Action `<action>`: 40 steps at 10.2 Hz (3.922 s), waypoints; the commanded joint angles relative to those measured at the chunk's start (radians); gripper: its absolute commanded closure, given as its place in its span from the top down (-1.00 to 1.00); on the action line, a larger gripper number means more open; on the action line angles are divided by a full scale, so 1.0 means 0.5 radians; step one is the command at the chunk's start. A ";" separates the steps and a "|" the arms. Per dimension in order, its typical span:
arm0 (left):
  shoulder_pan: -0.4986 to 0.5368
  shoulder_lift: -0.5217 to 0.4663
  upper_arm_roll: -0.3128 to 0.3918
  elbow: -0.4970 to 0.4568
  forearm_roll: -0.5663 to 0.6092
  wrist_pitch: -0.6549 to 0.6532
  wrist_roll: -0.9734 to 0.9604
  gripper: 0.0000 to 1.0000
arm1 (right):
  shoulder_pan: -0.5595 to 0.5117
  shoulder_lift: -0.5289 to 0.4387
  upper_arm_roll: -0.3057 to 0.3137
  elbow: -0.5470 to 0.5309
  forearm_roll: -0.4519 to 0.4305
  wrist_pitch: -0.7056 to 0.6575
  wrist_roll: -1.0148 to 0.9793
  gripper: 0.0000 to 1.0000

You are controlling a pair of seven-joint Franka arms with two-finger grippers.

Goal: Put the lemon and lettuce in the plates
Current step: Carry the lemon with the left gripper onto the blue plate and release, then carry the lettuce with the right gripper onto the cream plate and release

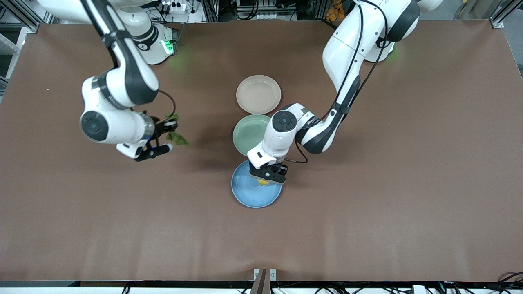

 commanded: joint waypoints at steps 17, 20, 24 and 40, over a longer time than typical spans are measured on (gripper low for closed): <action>0.913 -1.317 0.037 -0.022 -0.038 -1.760 0.490 1.00 | 1.048 0.365 0.178 -0.151 0.012 0.748 1.629 -0.92; 1.054 -1.486 0.024 -0.065 -0.053 -1.925 0.675 1.00 | 1.051 0.358 0.178 -0.173 0.024 0.822 1.642 0.26; 1.153 -1.827 0.015 -0.435 -0.253 -1.846 0.681 1.00 | 1.027 0.209 0.160 -0.167 0.009 0.770 1.657 1.00; 1.193 -1.882 -0.025 -0.473 -0.339 -1.831 0.678 1.00 | -0.451 0.039 0.013 0.680 -0.387 0.025 0.115 1.00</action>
